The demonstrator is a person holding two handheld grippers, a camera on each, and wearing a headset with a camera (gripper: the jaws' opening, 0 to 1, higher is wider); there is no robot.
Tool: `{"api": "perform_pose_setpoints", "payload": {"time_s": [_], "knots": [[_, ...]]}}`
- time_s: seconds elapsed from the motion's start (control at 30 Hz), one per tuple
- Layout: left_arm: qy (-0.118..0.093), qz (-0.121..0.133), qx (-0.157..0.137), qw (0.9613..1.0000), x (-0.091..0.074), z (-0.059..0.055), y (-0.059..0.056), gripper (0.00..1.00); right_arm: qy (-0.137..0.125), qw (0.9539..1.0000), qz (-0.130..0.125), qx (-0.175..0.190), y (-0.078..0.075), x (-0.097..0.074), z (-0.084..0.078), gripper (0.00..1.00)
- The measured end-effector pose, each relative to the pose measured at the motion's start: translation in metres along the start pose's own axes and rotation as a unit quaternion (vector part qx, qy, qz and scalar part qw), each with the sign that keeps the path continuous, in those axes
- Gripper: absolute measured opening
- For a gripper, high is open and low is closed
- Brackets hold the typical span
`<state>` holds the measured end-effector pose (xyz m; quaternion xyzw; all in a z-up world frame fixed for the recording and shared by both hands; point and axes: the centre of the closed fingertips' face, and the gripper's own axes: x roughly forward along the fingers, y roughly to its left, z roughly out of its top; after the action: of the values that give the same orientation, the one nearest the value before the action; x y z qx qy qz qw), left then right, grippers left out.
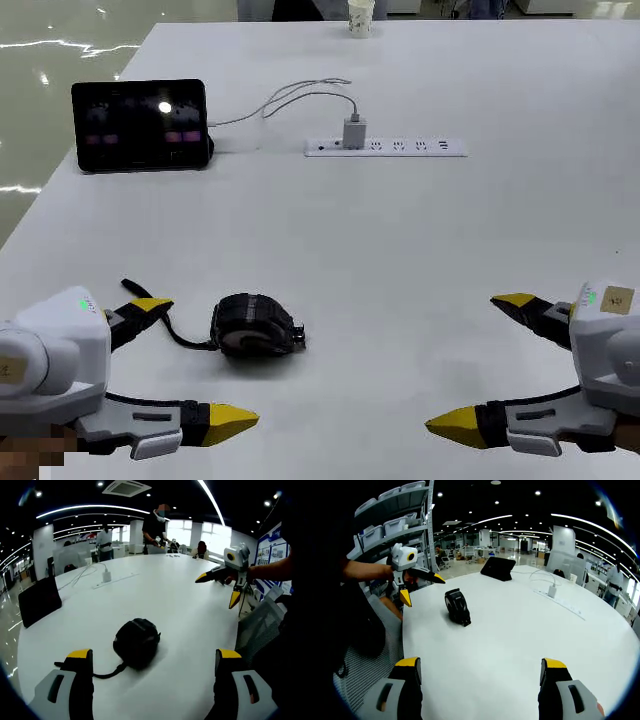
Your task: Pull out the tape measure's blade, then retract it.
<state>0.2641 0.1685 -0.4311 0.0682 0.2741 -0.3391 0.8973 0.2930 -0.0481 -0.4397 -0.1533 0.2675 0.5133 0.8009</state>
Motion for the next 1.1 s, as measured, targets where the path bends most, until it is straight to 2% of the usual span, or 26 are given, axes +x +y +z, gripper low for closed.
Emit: {"api": "perform_pose_setpoints", "payload": {"time_s": [0.57, 0.93, 1.1], "knots": [[0.017, -0.023, 0.024, 0.9993, 0.010, 0.004, 0.012, 0.99, 0.011, 0.9984, 0.042, -0.036, -0.005, 0.023, 0.004, 0.99], [0.038, -0.053, 0.042, 0.9970, 0.020, 0.002, 0.014, 0.99, 0.018, 0.9945, 0.073, -0.072, -0.007, 0.043, 0.009, 0.99], [0.047, -0.064, 0.054, 0.9954, 0.023, 0.002, 0.017, 0.99, 0.022, 0.9916, 0.092, -0.088, -0.006, 0.052, 0.010, 0.94]]}}
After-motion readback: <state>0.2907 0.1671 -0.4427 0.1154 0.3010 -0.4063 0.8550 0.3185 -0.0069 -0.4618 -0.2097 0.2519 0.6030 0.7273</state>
